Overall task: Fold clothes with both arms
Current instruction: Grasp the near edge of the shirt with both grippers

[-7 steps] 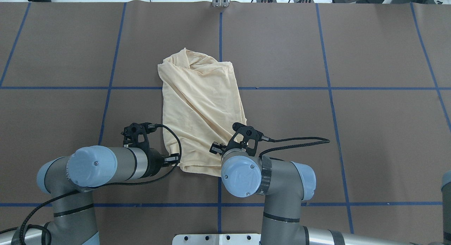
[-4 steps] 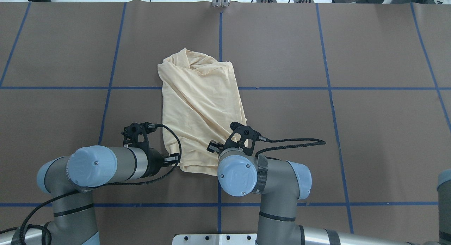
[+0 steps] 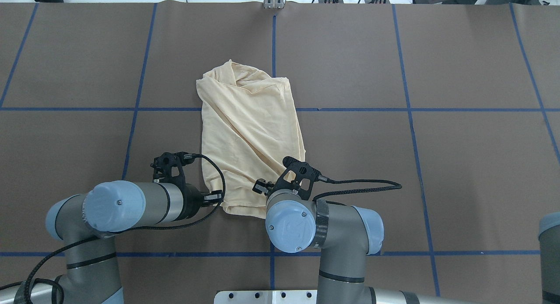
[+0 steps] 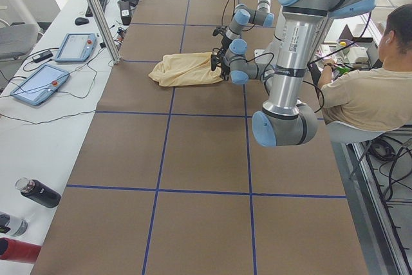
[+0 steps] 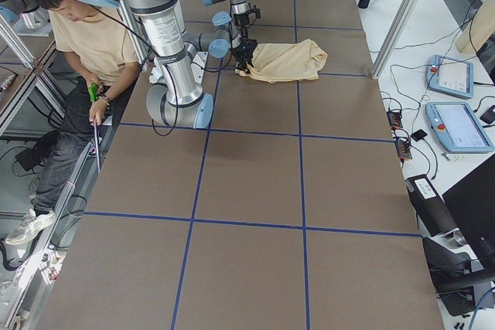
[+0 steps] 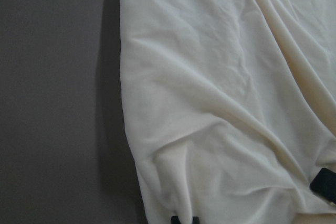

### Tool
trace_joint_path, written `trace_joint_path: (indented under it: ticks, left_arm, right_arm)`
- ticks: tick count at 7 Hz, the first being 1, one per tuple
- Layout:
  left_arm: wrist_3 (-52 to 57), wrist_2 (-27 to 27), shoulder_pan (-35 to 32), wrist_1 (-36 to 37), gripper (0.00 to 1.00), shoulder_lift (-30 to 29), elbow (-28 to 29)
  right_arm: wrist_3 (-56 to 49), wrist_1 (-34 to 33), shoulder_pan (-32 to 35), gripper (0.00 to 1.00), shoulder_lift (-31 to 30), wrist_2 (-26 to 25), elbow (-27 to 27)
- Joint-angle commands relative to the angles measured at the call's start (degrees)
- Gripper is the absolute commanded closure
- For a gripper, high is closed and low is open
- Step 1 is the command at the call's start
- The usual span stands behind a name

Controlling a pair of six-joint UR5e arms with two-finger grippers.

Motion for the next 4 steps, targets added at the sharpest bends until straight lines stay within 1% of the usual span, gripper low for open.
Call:
trace_joint_path:
  ticks: [1,2,4]
  left_arm:
    - [0.00,0.00,0.00,0.00,1.00,-0.24,0.00]
    - [0.00,-0.09,0.00,0.00,1.00,-1.03,-0.26]
    - [0.09,-0.70,-0.18,0.09,1.00,-1.21,-5.68]
  right_arm:
    - [-0.18,-0.21,-0.18,1.00,-0.09,-0.11,1.01]
    - [-0.53,-0.64,0.00,1.00,-1.22,0.06,4.76]
    - [-0.53,-7.20,-0.17,1.00,-6.48,0.42,16.60]
